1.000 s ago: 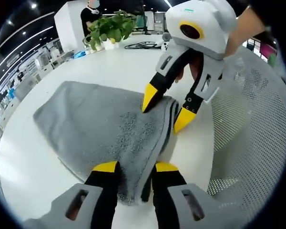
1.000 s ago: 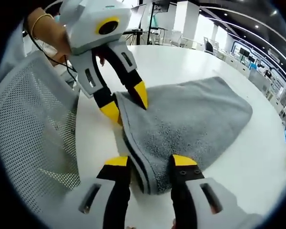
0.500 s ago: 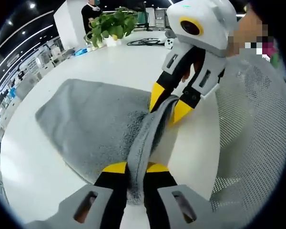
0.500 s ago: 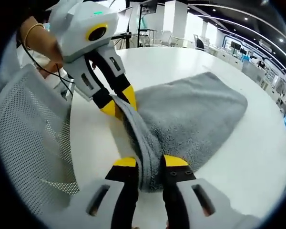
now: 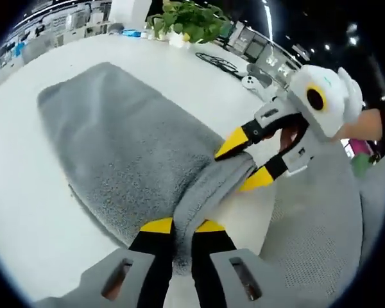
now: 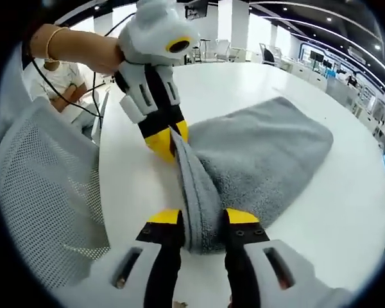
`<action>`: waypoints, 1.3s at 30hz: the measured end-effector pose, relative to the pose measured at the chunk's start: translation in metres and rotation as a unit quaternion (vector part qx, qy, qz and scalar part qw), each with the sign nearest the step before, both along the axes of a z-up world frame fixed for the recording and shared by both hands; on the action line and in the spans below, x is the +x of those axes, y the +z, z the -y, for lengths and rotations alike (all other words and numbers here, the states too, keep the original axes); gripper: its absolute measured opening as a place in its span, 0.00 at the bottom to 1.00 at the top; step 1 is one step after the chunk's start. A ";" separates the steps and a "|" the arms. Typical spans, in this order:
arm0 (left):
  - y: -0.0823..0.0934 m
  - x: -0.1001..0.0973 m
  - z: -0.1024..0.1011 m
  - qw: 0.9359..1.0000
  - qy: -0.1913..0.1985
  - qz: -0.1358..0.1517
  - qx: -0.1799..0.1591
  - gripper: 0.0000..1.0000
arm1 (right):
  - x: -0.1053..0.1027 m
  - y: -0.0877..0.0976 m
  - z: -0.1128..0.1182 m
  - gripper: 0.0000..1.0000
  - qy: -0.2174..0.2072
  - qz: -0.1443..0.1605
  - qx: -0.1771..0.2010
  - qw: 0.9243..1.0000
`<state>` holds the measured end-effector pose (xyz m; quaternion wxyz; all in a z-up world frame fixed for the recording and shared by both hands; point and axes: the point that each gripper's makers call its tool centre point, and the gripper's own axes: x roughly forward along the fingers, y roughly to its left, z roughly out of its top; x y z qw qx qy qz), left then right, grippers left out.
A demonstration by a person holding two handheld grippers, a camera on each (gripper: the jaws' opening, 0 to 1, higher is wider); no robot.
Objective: Fold the towel on the table until its edges align and the towel forms a compact rectangular stack.
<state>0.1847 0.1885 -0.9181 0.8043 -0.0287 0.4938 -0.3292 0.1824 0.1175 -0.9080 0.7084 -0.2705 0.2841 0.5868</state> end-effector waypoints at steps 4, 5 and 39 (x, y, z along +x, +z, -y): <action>0.001 0.001 -0.002 0.994 0.067 -0.052 -0.062 0.08 | 0.001 0.000 0.002 0.31 0.006 0.037 -0.006 0.999; 0.001 0.001 -0.003 0.992 0.080 -0.065 -0.074 0.08 | 0.002 0.000 0.001 0.32 0.005 0.044 -0.008 0.999; 0.007 -0.012 0.006 0.992 -0.079 0.060 0.081 0.20 | 0.026 0.023 -0.009 0.15 -0.063 0.038 0.000 0.997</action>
